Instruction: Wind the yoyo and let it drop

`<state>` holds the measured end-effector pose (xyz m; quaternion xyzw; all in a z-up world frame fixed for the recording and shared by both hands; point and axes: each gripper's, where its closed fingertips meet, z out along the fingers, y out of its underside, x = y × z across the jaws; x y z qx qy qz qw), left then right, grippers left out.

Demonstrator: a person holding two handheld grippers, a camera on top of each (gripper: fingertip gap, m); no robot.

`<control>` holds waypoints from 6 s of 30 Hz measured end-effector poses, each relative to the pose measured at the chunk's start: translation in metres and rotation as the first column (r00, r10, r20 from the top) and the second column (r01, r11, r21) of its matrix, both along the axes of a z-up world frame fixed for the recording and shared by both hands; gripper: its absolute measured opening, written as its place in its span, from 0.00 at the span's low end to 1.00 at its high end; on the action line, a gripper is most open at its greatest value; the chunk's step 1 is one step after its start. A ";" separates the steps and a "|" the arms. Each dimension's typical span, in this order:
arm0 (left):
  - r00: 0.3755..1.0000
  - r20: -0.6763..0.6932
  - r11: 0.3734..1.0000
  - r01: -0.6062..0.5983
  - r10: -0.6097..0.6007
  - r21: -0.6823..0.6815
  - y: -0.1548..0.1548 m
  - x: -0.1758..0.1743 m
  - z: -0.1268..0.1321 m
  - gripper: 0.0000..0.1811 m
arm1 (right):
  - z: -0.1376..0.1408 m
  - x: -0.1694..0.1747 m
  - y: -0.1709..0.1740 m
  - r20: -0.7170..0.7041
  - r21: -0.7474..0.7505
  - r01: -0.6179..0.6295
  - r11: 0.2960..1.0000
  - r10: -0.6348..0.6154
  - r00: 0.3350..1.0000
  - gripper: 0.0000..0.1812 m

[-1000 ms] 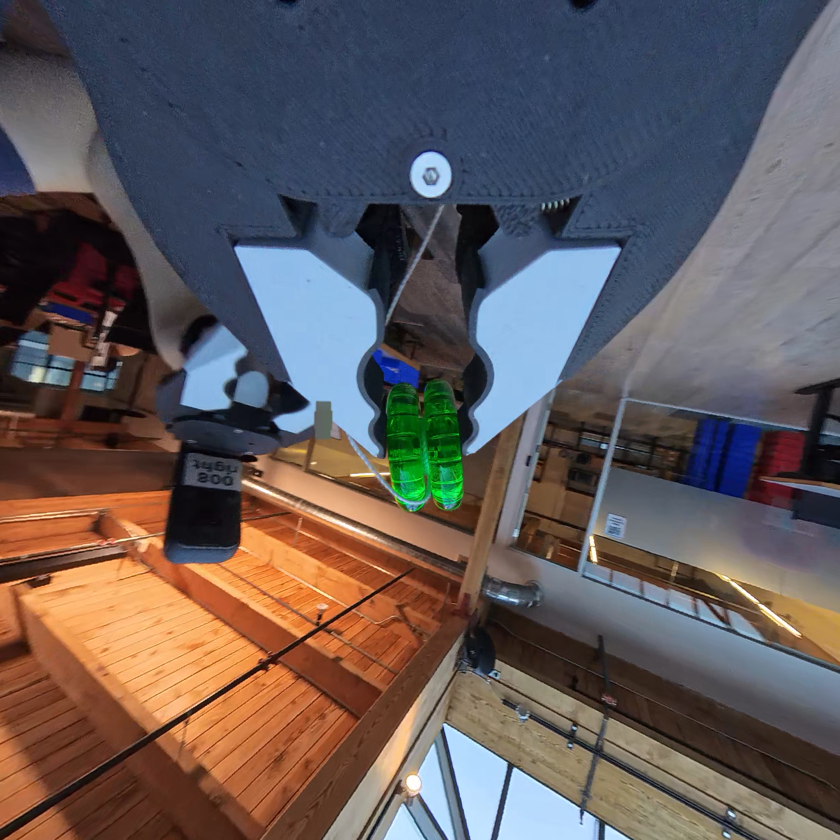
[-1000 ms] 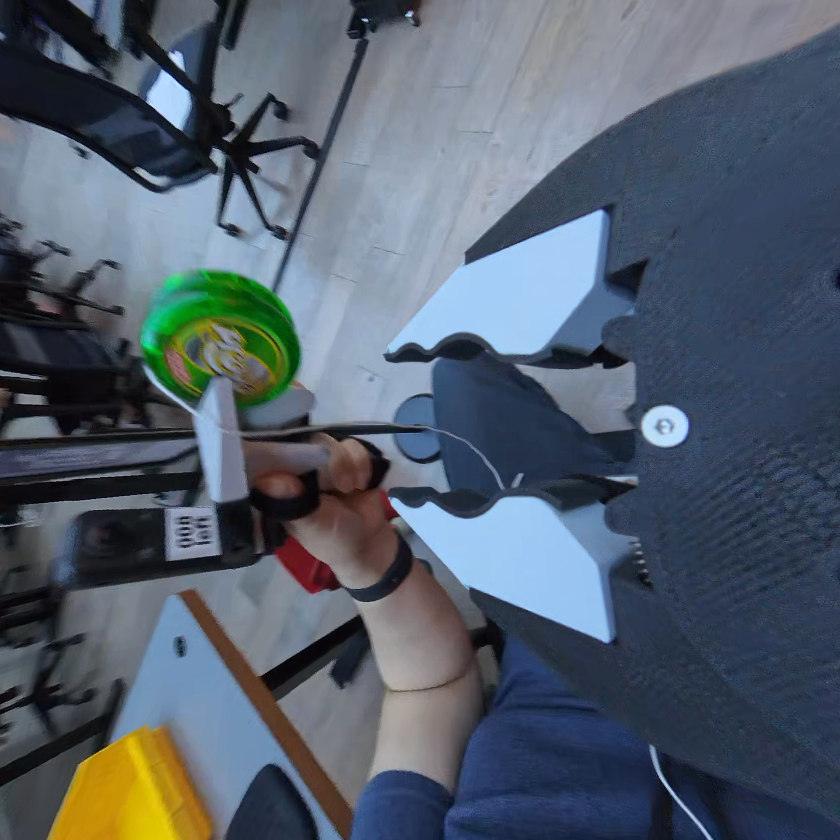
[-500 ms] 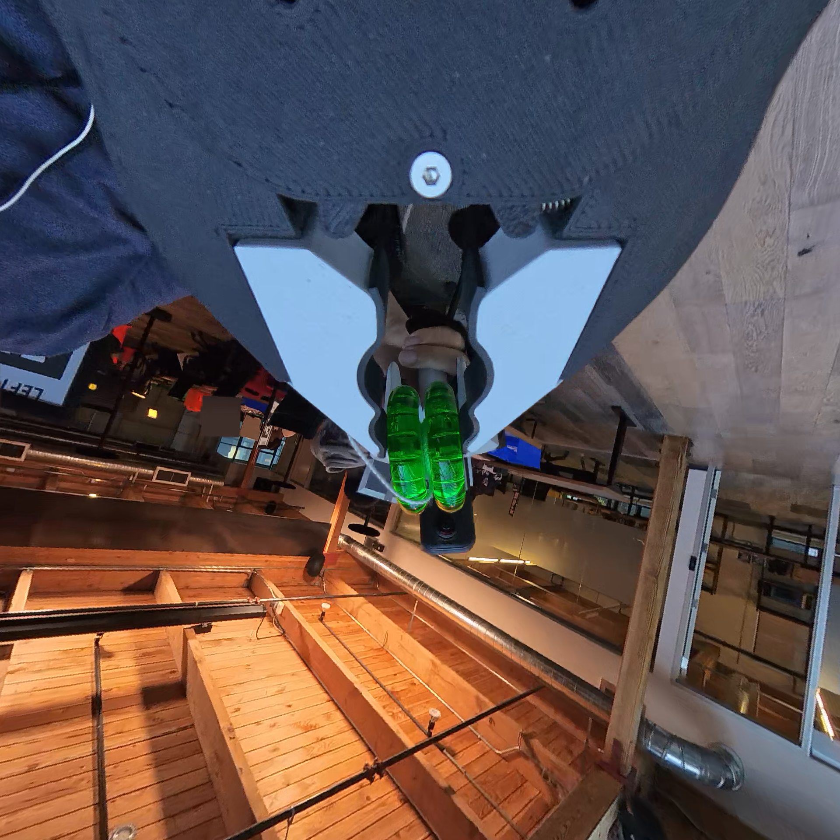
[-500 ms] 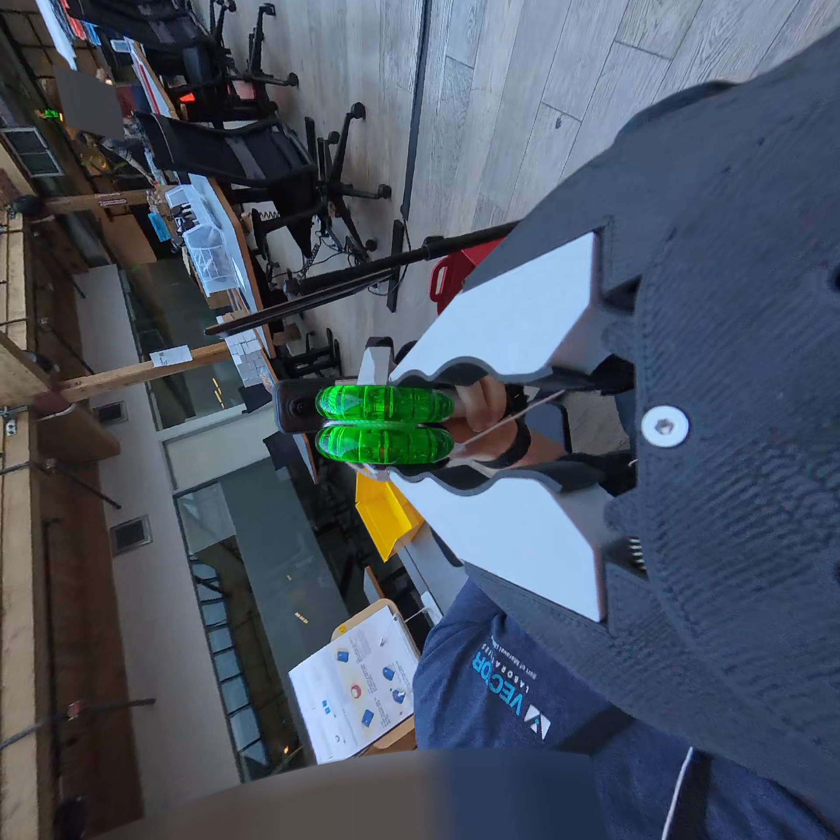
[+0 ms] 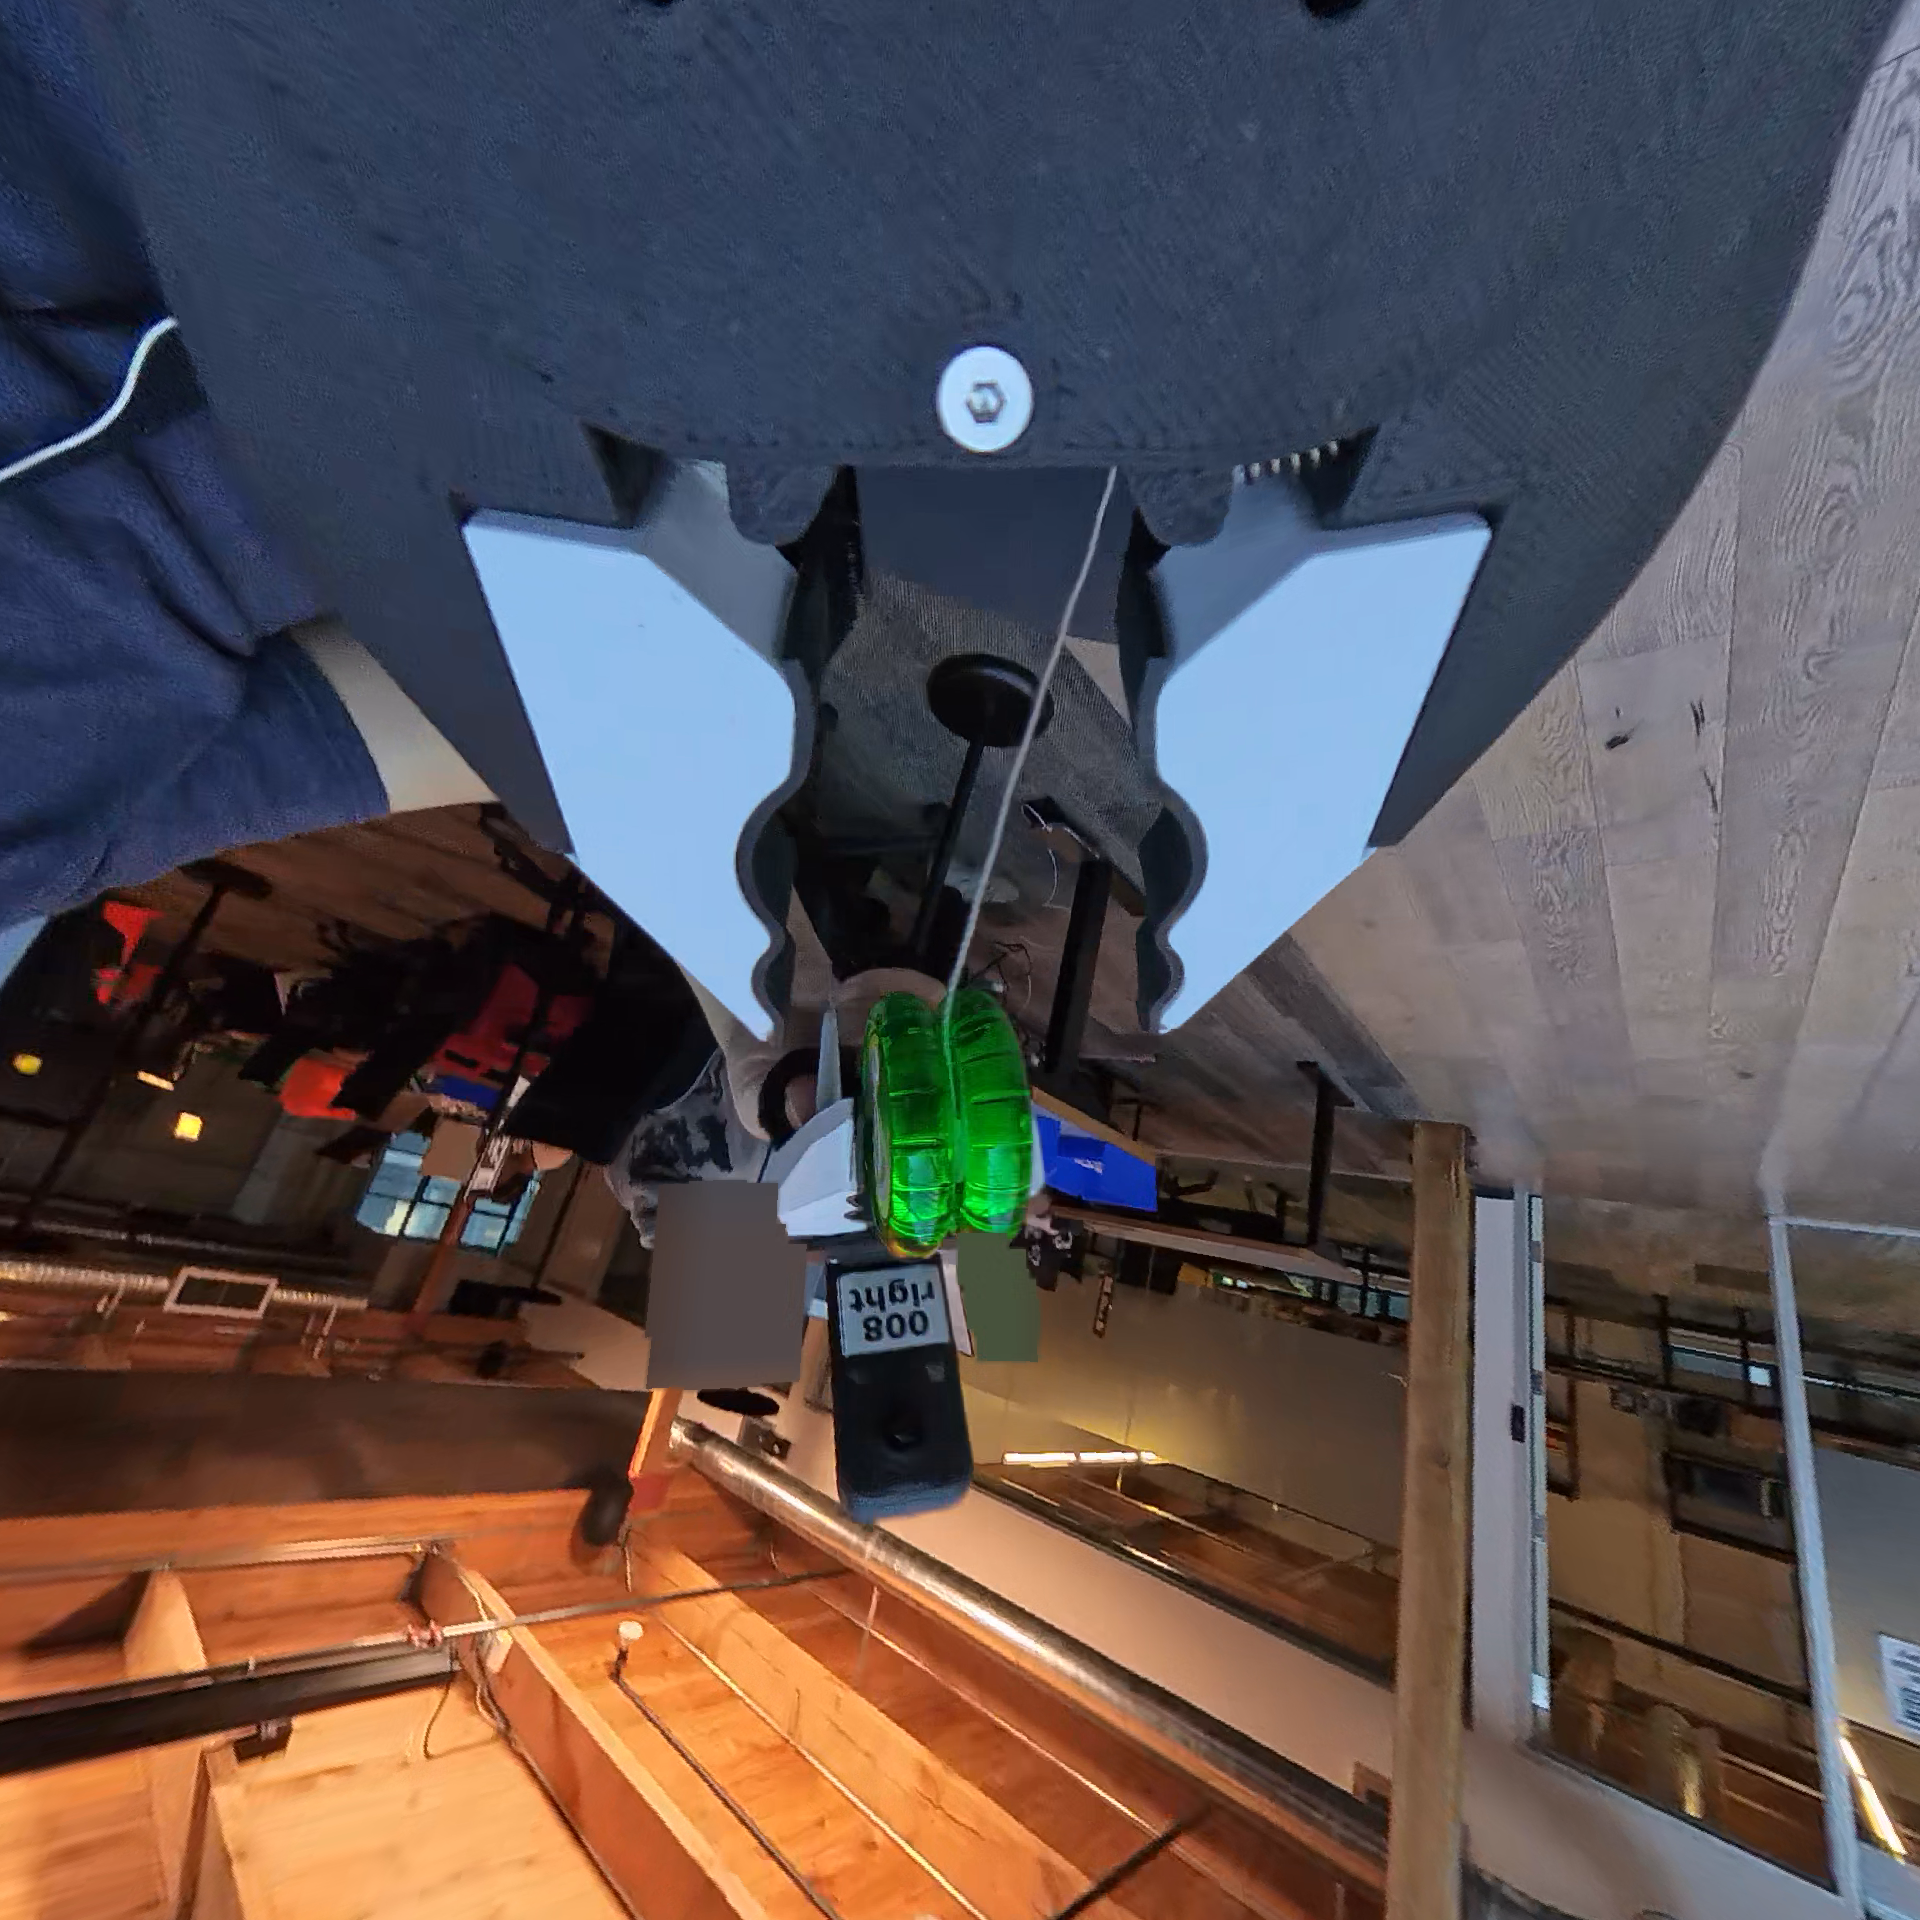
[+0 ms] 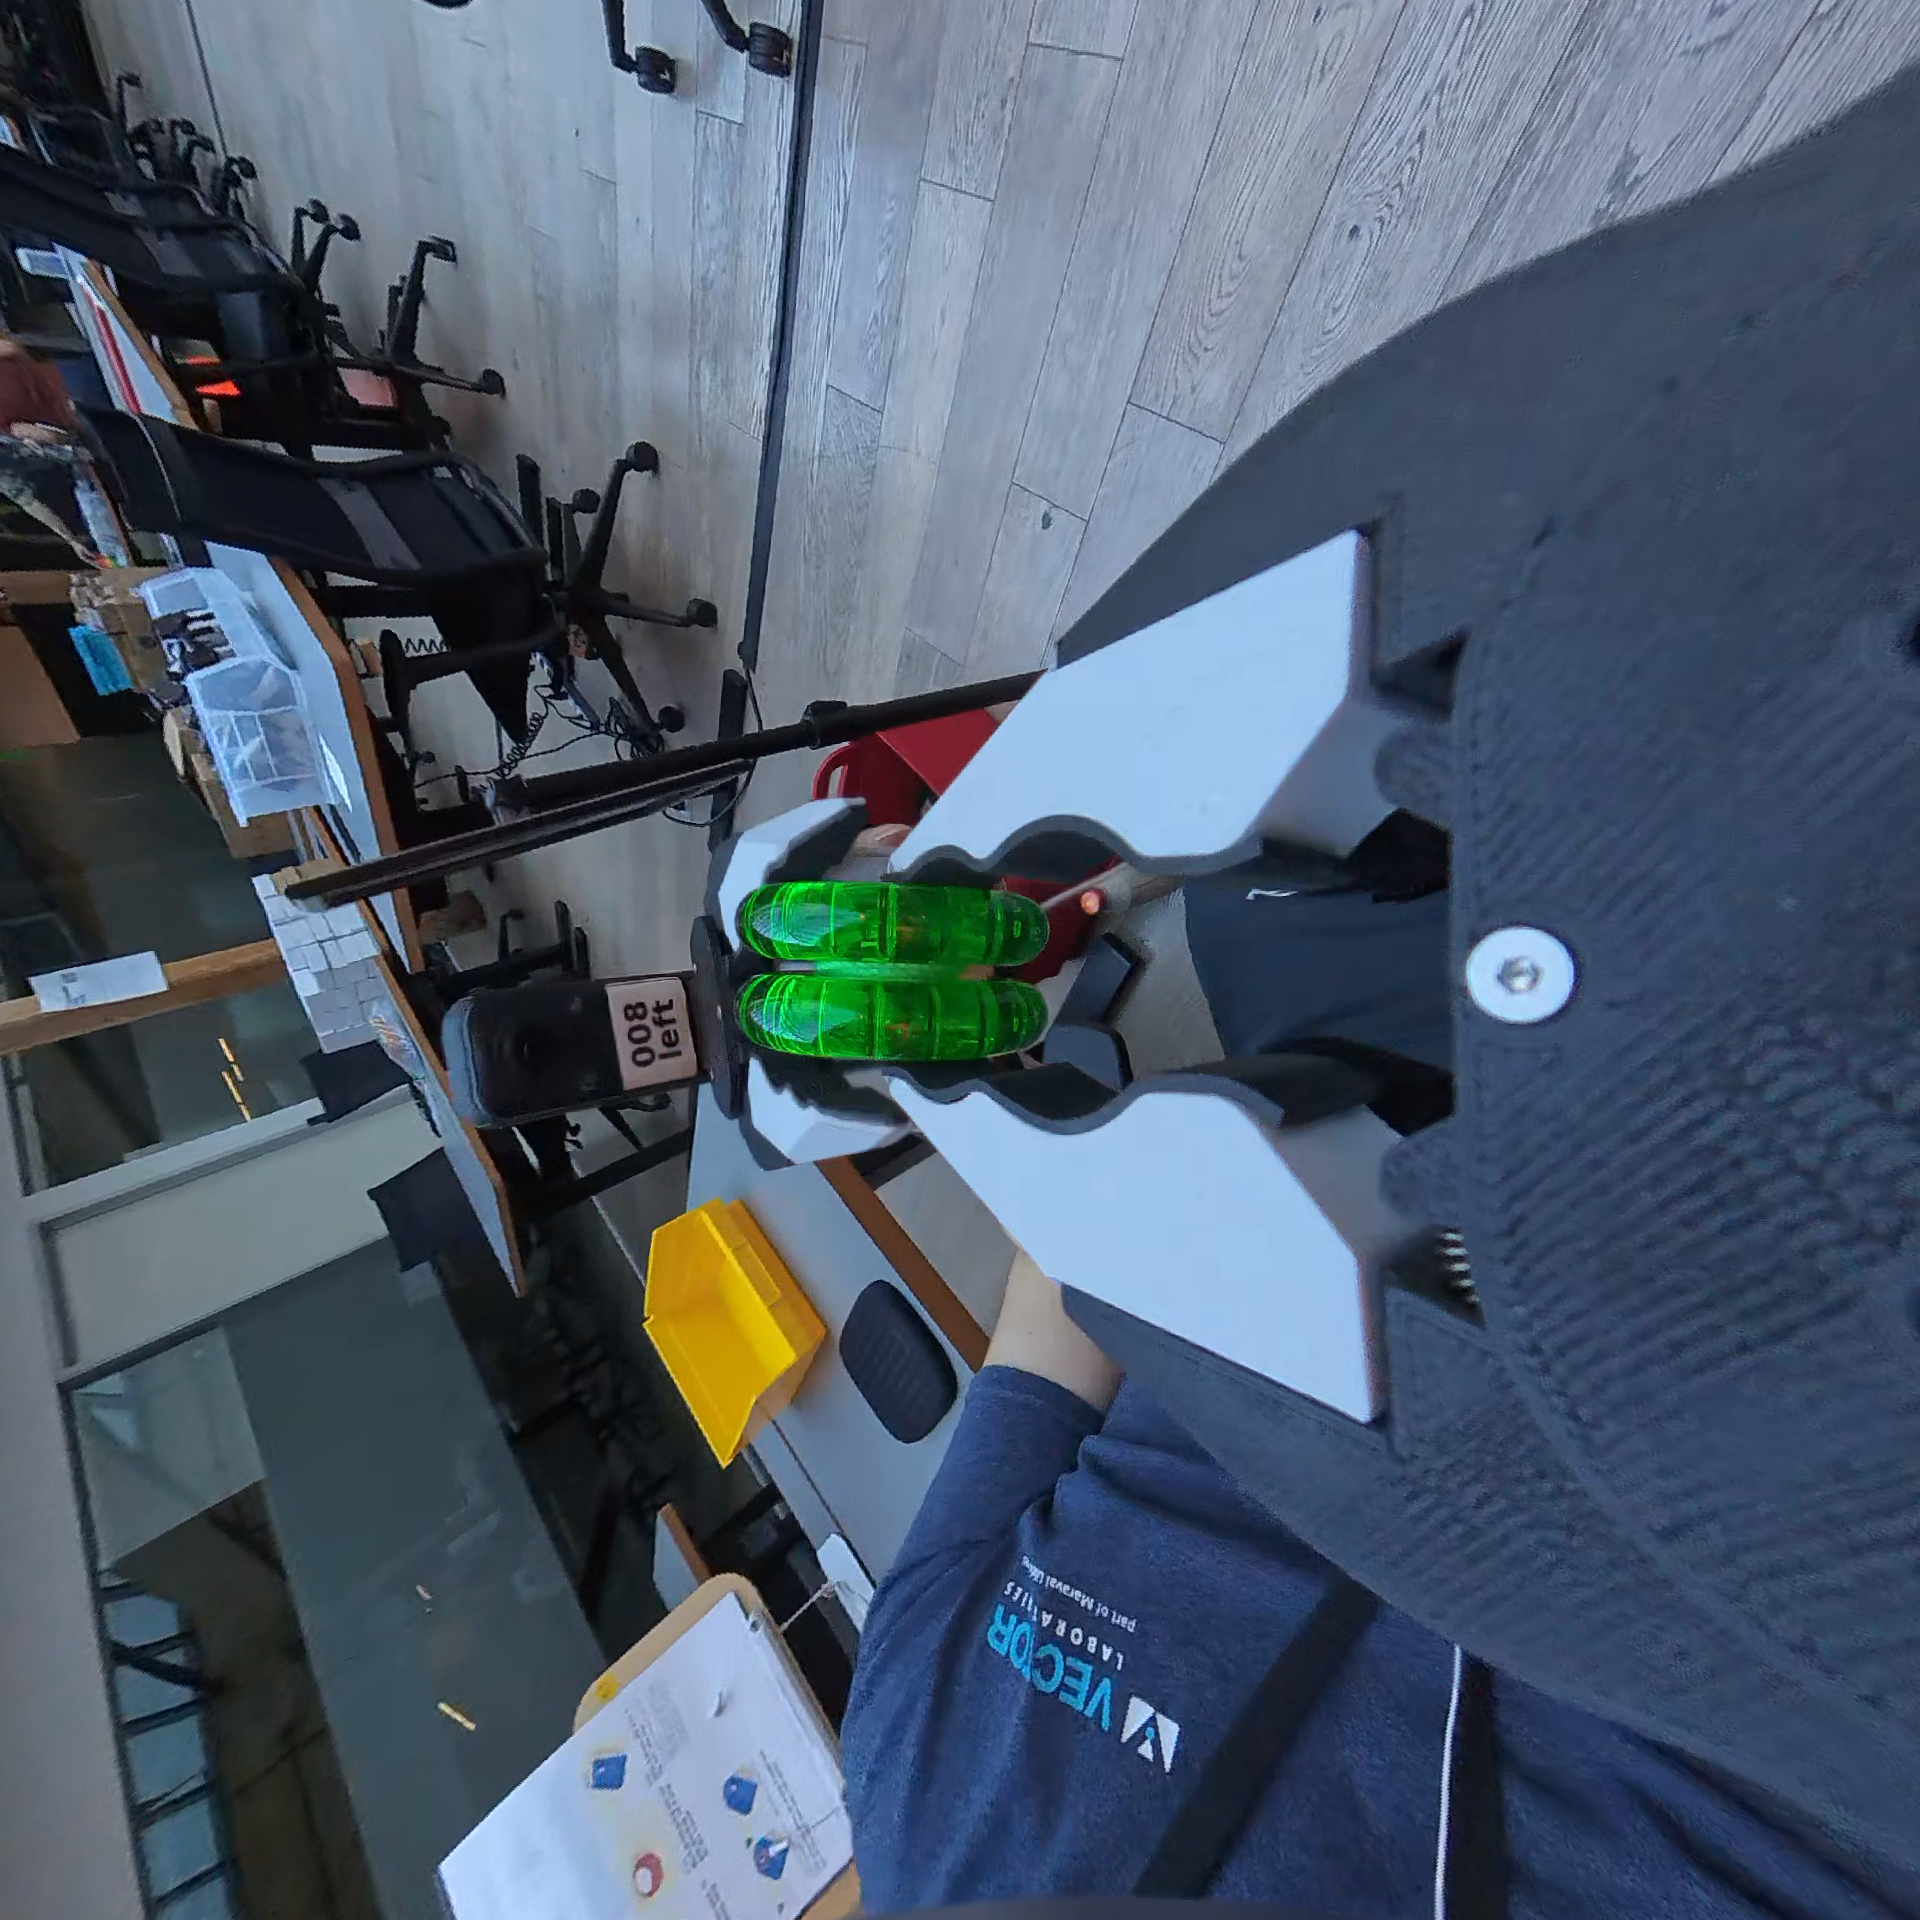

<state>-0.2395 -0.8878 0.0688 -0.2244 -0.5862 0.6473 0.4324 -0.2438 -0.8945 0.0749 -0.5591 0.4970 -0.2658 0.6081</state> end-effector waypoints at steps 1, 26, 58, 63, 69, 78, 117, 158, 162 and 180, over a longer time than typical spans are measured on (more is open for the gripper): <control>1.000 0.026 1.000 0.015 -0.014 -0.005 -0.001 -0.009 0.001 0.35 | -0.001 0.002 0.003 -0.006 -0.016 -0.011 1.000 0.011 1.000 0.16; 0.972 -0.188 0.987 0.123 -0.140 -0.100 0.006 -0.027 0.011 0.17 | 0.008 -0.015 0.017 0.425 -0.084 0.160 0.983 -0.110 0.898 0.16; 0.963 -0.152 0.973 -0.230 0.223 -0.026 -0.034 0.041 0.014 0.16 | -0.061 -0.027 -0.141 0.160 -0.488 0.794 0.363 -0.857 0.490 0.48; 0.975 -0.077 0.976 -0.210 0.206 -0.048 -0.041 0.019 0.036 0.16 | -0.075 0.036 -0.022 0.183 0.013 0.487 0.874 -0.480 0.858 0.62; 0.986 -0.069 0.980 -0.162 0.155 -0.117 -0.020 -0.003 0.063 0.16 | -0.175 0.063 -0.078 -0.004 -0.079 0.668 0.740 -0.671 0.742 0.39; 0.959 0.201 0.980 -0.189 0.198 -0.063 -0.012 0.018 0.006 0.16 | -0.070 -0.014 -0.151 0.026 0.097 0.617 0.781 -0.622 0.783 0.00; 0.917 -0.360 0.970 -0.220 0.169 -0.103 -0.019 0.034 0.043 0.16 | 0.007 0.030 -0.018 0.217 0.179 0.209 0.961 -0.246 0.945 0.42; 1.000 0.004 1.000 0.002 -0.002 -0.006 -0.037 -0.026 0.006 0.17 | 0.016 -0.003 -0.031 0.427 0.357 -0.101 0.929 -0.065 0.902 0.16; 0.998 -0.057 1.000 0.011 -0.011 -0.006 -0.034 -0.027 0.017 0.16 | 0.009 -0.004 -0.033 0.479 0.241 0.041 0.970 -0.156 0.864 0.44; 0.970 0.190 0.988 -0.146 0.151 -0.041 -0.018 0.009 -0.016 0.16 | -0.053 -0.019 -0.108 0.119 0.358 0.334 0.872 -0.398 0.910 0.00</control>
